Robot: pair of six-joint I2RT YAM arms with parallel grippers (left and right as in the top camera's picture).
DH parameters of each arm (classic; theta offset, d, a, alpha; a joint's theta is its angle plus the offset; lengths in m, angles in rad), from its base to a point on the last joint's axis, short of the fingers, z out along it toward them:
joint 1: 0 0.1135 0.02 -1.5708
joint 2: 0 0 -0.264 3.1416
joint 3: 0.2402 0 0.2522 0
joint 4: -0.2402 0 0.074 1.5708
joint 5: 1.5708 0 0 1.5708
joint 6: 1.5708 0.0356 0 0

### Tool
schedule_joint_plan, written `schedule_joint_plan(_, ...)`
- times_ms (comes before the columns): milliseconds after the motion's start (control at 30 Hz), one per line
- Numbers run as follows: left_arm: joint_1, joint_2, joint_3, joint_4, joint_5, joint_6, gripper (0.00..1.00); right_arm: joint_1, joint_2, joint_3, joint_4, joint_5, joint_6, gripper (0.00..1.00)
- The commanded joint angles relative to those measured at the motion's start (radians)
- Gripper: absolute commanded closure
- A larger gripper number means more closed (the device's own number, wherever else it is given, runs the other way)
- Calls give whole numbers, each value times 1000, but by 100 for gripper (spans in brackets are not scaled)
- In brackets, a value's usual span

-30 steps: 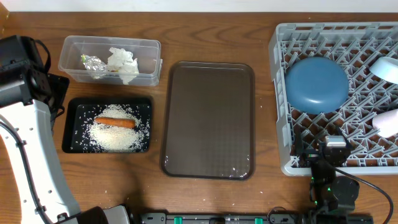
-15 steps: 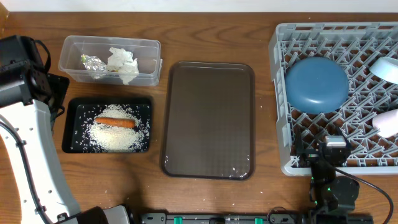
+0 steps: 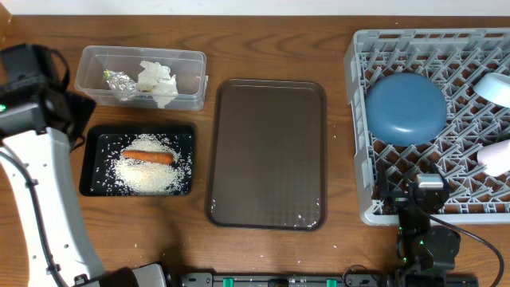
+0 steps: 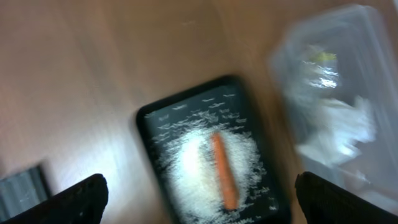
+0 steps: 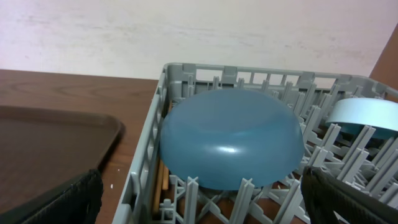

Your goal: Sort waste into correct bins and load items into the dishwasher rack

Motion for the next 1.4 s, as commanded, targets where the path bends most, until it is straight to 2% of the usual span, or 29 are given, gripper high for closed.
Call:
schedule_joint_plan(0,-97,-44,-76,133,31,227,2,-2,-6,-3,-3,-5,16,1)
schedule_joint_plan(100,-192,-116,-208,378,125,413,2,-2,-6,-3,-3,-5,16,1)
schedule_joint_plan(200,-252,-188,-346,567,219,504,2,-2,-6,-3,-3,-5,16,1)
schedule_joint_plan(367,-273,-314,-555,754,320,556,2,-2,-6,-3,-3,-5,16,1)
schedule_joint_plan(567,-273,-508,-838,945,347,611,2,-2,-6,-3,-3,-5,16,1)
schedule_joint_plan(1033,-273,-999,-1404,1265,386,611,2,-2,-6,-3,-3,-5,16,1)
schedule_joint_plan(1367,-273,-1204,-1596,1317,394,612,2,-2,-6,-3,-3,-5,16,1)
